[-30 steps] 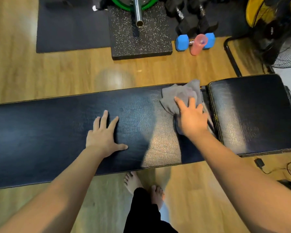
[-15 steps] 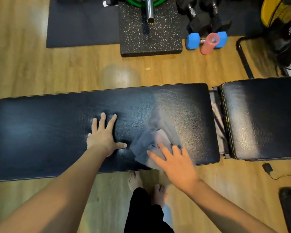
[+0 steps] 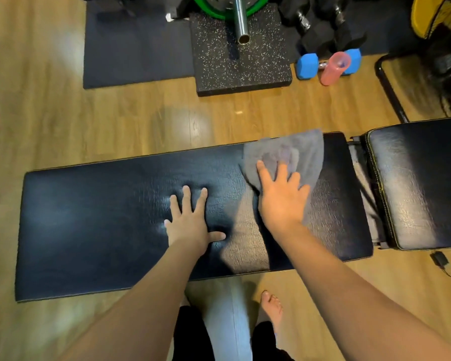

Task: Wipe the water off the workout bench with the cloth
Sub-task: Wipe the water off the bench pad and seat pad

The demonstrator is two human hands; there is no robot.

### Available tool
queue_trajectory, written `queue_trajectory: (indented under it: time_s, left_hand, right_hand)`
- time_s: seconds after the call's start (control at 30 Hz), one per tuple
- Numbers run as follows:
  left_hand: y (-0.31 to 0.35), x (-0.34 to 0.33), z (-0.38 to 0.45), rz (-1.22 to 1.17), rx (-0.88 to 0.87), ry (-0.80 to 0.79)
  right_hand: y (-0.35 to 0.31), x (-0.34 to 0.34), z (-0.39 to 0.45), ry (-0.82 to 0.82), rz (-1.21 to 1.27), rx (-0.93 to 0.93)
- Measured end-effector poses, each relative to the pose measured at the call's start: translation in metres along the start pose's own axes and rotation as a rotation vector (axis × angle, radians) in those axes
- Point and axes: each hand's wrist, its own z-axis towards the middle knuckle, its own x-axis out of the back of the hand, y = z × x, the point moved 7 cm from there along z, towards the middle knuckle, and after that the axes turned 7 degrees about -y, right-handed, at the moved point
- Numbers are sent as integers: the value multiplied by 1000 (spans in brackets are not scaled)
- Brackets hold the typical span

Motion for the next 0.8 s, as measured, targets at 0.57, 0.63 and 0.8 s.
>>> queue_trajectory:
  time_s: [0.57,0.63,0.8]
  left_hand:
    - [-235,21,-17,-87,160,-125]
    - [-235,7,-15,-152,136,-167]
    - [-235,4,-9,-155,175,-213]
  right_hand:
    - [30,-2,-2,-68,204,-346]
    - [4,-4,-2,-85,246,-443]
    - [-122,-11,-42,7,81,-96]
